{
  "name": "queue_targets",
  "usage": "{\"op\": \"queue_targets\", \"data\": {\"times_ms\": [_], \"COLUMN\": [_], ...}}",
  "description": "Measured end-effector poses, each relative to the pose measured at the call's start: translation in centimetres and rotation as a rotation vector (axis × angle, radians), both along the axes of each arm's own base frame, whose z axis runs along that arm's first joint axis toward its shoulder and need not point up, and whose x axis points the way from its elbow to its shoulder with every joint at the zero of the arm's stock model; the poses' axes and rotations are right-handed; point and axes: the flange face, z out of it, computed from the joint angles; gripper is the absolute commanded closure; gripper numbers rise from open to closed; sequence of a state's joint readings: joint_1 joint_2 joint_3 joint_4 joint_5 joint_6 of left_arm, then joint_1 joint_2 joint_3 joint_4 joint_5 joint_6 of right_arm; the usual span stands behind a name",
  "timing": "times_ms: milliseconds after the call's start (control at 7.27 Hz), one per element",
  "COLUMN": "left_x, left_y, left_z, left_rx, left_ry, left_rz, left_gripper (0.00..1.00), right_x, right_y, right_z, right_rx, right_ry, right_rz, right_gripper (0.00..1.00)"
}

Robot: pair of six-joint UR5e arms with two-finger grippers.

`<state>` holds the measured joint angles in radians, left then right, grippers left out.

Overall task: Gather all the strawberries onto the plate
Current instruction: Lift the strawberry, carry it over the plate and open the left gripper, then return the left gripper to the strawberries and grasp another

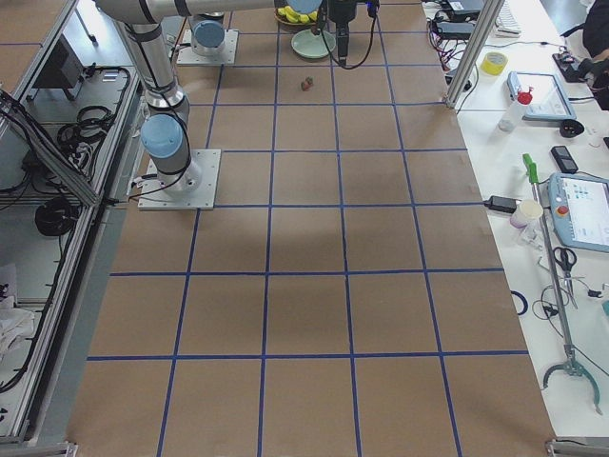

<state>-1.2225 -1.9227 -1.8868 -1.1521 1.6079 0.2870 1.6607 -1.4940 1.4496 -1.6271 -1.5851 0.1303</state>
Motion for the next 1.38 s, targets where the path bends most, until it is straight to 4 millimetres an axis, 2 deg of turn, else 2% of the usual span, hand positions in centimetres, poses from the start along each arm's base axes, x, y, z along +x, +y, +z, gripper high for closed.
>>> {"op": "queue_targets", "data": {"times_ms": [412, 688, 825, 1100, 1238, 1375], "left_x": [-2.2, -5.5, -9.0, -17.6, -21.1, -23.4], "left_y": [-1.0, -1.8, -1.9, -0.9, 0.0, 0.7], "left_z": [1.1, 3.2, 3.9, 4.5, 4.3, 4.0], "left_rx": [-0.043, -0.057, -0.062, -0.066, -0.058, -0.046], "left_ry": [0.055, 0.043, 0.032, 0.023, 0.031, 0.030], "left_rz": [0.038, 0.053, 0.062, 0.073, 0.073, 0.084], "left_gripper": [0.00, 0.00, 0.00, 0.00, 0.00, 0.00], "right_x": [0.0, 0.0, 0.0, -0.1, -0.1, -0.2], "right_y": [0.0, 0.0, 0.0, 0.0, 0.1, 0.2], "right_z": [0.0, 0.0, 0.0, 0.1, 0.1, 0.2], "right_rx": [0.000, 0.000, 0.000, 0.000, 0.000, 0.002], "right_ry": [0.001, 0.001, 0.001, 0.001, 0.003, 0.004], "right_rz": [0.001, 0.001, 0.001, 0.000, -0.001, -0.002], "right_gripper": [0.00, 0.00, 0.00, 0.00, 0.00, 0.00]}}
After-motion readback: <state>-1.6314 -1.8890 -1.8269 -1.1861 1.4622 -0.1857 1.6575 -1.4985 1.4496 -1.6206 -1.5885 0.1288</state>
